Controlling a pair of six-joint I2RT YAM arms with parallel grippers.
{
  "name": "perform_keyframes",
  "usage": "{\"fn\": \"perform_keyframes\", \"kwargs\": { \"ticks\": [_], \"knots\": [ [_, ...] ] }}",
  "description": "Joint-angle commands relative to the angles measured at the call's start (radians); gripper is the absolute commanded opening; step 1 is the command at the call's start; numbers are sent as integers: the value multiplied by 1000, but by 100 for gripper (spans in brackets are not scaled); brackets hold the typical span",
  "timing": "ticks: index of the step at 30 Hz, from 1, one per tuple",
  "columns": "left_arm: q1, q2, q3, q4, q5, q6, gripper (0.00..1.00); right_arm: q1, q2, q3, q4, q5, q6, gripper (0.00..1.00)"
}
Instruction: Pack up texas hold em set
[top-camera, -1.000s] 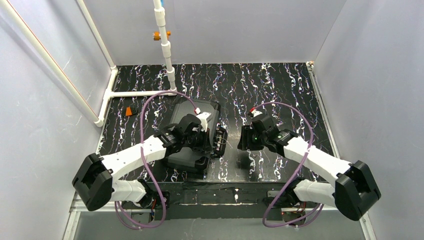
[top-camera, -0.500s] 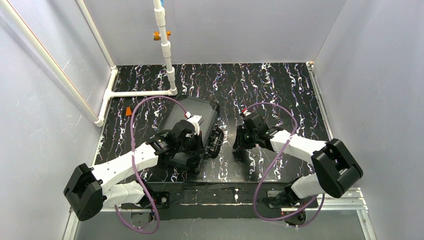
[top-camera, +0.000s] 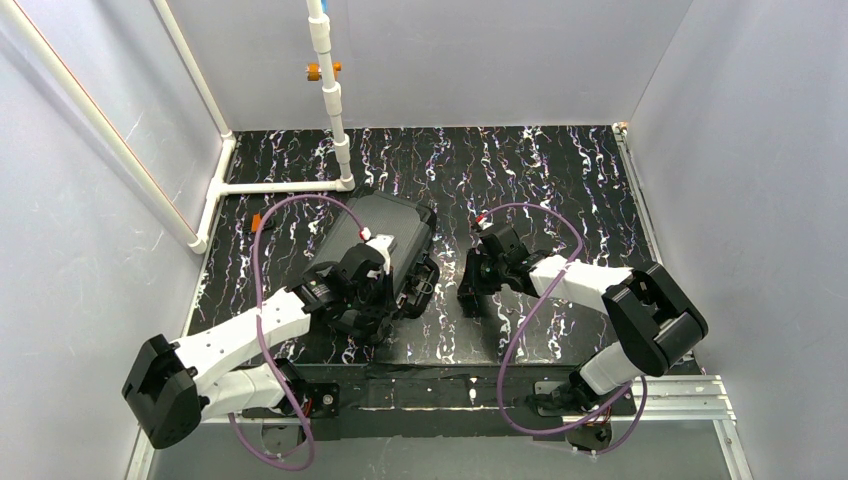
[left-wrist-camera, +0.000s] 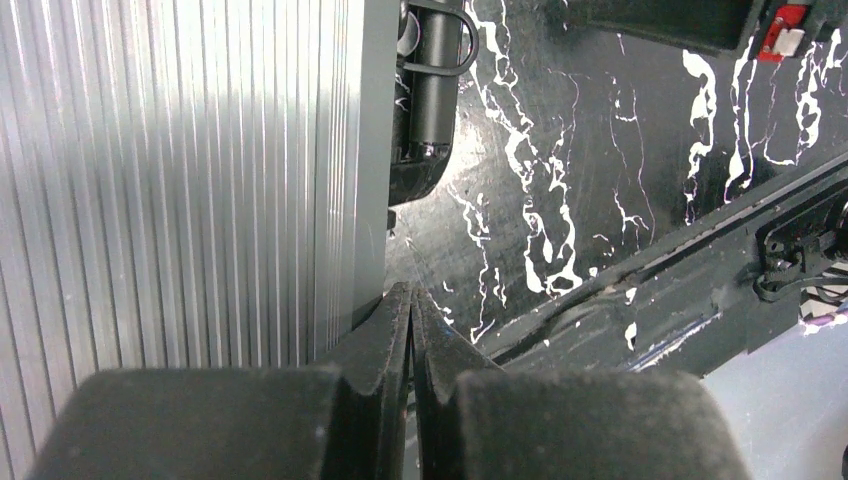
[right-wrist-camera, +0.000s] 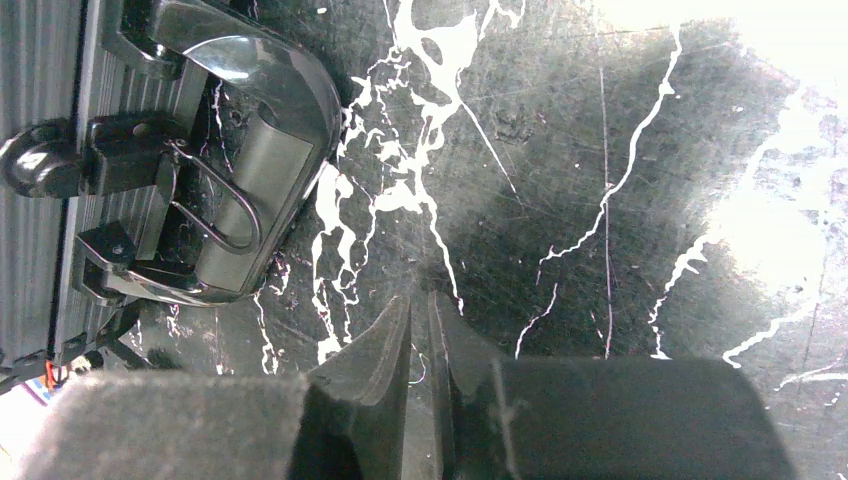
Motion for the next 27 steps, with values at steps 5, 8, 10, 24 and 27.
{"fn": "perform_keyframes", "kwargs": {
  "ticks": [5, 8, 10, 24, 27],
  "knots": [
    [8, -63, 166, -267, -92, 31, 0, 4, -28, 31, 39, -21, 4, 23],
    [8, -52, 191, -302, -149, 47, 0, 10, -27, 22, 46, -31, 7, 23],
    [8, -43, 194, -313, -177, 50, 0, 16, -24, 17, 57, -42, 12, 23],
    [8, 16, 136, -299, -241, -2, 0, 72, 16, 27, 101, -57, 32, 20],
    [10, 8, 96, -291, -229, -20, 0, 77, 23, 35, 105, -56, 33, 18]
  ]
}}
